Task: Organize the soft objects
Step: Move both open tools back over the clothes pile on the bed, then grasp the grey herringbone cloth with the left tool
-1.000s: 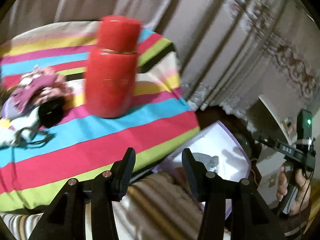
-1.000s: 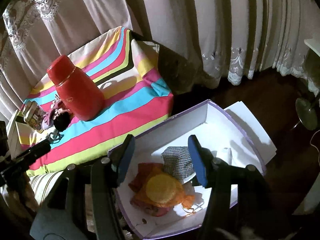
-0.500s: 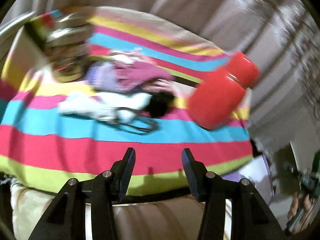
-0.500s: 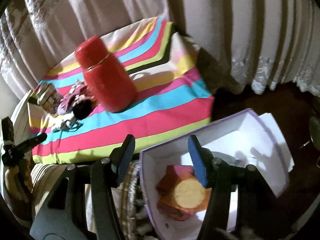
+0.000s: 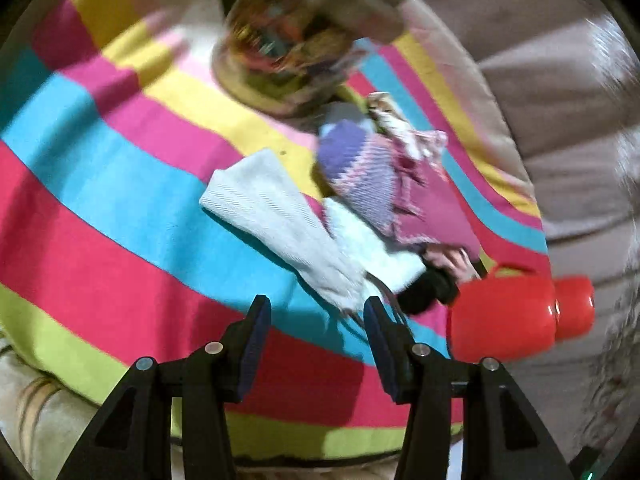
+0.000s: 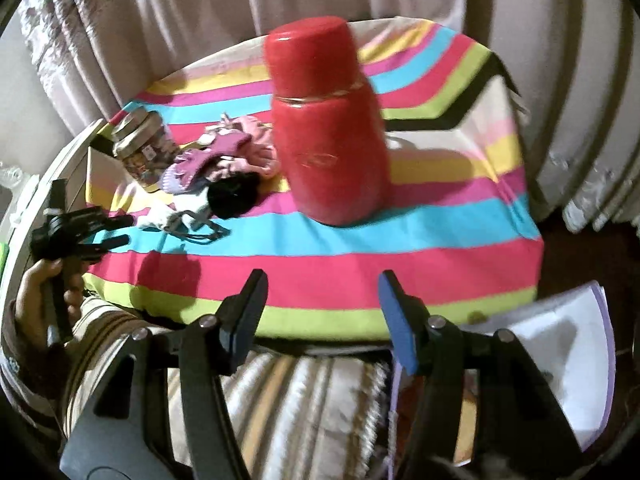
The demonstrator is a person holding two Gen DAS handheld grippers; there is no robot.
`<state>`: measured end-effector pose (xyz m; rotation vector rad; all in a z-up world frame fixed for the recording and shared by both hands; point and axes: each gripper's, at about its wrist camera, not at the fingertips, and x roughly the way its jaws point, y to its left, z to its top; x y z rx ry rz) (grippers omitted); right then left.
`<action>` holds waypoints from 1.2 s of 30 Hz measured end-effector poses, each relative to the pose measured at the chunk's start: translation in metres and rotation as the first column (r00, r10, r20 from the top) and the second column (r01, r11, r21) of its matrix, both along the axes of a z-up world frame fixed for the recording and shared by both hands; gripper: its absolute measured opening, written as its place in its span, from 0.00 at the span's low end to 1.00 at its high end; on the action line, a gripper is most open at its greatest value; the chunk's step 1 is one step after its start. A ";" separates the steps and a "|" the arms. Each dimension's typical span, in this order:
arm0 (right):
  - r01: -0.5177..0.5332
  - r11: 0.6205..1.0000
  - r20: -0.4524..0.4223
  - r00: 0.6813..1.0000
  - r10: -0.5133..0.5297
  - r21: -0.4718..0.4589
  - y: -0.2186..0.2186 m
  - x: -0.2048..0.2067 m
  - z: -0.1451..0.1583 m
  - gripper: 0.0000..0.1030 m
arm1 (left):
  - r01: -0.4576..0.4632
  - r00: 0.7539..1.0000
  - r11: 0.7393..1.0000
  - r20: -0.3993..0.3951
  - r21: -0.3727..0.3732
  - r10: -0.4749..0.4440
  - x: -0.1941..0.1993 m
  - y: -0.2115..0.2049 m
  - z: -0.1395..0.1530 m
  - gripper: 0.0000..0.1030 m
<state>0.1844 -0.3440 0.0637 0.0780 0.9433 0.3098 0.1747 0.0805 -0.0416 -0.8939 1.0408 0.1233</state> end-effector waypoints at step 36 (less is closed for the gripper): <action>-0.019 1.000 -0.088 0.996 0.018 -0.008 0.188 0.152 -0.101 0.74 | 0.018 0.986 0.986 0.163 0.168 -0.046 0.020 -0.027 -0.011 0.12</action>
